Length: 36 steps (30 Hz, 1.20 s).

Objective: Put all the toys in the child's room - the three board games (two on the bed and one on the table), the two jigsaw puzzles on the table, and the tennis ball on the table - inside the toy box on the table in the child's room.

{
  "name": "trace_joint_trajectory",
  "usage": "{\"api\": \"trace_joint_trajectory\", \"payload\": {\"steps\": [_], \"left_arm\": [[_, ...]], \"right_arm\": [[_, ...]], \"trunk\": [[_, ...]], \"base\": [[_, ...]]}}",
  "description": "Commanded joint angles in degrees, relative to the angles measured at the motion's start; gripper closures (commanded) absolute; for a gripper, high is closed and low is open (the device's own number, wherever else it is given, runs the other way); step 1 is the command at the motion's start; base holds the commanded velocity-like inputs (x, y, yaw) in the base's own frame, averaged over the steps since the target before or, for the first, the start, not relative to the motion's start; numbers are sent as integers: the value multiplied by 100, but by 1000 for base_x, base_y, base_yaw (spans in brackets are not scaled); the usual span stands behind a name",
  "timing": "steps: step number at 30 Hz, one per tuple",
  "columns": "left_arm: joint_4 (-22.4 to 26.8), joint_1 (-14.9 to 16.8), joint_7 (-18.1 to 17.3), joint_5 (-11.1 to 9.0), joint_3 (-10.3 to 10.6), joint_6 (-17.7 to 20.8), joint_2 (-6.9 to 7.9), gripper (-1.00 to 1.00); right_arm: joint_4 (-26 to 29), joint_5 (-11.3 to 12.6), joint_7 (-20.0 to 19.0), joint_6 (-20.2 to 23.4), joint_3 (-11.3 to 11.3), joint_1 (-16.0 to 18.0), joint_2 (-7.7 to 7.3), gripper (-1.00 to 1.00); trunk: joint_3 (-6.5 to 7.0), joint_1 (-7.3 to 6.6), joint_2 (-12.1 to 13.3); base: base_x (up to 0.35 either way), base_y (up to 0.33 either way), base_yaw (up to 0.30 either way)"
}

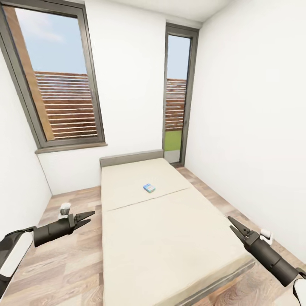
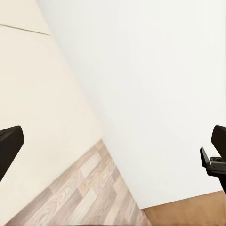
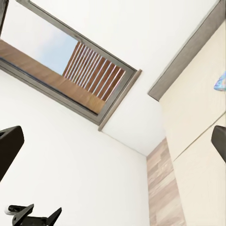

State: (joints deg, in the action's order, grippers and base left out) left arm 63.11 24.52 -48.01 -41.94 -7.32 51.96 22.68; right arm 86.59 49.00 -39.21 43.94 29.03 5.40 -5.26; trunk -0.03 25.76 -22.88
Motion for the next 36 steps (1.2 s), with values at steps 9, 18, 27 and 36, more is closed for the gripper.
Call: {"api": "trace_joint_trajectory", "payload": {"steps": [9,18,27,36], "left_arm": [[-1,0,-16,-2,-7,25,8,-100],[-1,0,-16,-3,-6,25,8,-100],[-1,0,-16,-7,-6,25,8,-100],[-1,0,-16,-7,-11,25,11,-100]], "right_arm": [[-4,22,-8,35,6,5,3,-100],[-11,22,-8,35,6,5,0,-100],[-11,22,-8,35,6,5,-1,-100],[-11,20,-8,35,6,5,2,-100]], "trunk": [[20,3,-4],[44,3,-4],[67,3,-4],[92,3,-4]], "base": [[15,155,-277],[1,251,-278],[0,211,-278],[0,39,-278]]}}
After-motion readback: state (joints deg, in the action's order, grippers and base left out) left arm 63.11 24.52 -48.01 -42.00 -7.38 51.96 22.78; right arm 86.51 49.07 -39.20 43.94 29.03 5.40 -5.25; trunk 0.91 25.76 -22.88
